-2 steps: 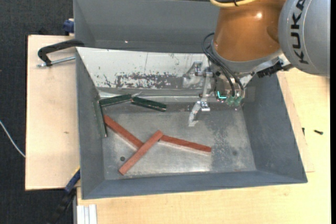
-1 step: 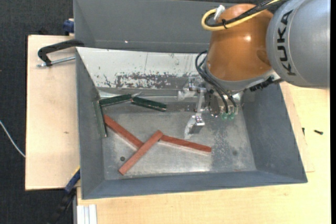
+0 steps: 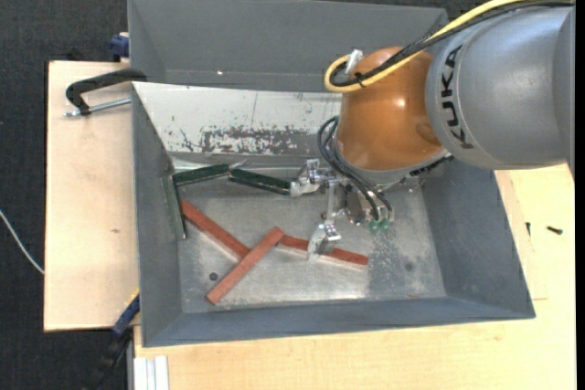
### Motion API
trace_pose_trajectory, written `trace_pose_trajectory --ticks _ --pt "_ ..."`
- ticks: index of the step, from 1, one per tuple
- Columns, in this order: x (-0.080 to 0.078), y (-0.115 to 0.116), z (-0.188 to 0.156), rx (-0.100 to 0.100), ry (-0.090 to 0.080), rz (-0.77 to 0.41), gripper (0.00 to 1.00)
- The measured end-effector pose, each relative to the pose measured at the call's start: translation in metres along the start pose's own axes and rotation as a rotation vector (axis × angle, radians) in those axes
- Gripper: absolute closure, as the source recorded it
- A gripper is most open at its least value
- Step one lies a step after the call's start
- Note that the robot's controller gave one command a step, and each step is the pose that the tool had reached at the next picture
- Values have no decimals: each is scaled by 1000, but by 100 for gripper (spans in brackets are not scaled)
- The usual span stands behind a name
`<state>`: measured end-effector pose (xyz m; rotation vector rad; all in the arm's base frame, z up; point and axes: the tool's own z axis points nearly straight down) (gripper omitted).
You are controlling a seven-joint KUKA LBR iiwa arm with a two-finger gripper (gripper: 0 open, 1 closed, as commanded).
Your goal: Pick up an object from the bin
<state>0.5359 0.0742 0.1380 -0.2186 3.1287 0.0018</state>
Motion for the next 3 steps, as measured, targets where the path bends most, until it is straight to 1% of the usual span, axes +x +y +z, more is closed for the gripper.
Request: trace_pose_trajectory --ticks 1,2,3 --pt "29 -5 62 -1 13 0 100" --pt "29 -5 62 -1 13 1 100" --pt "25 -18 -111 1 -8 -58 100"
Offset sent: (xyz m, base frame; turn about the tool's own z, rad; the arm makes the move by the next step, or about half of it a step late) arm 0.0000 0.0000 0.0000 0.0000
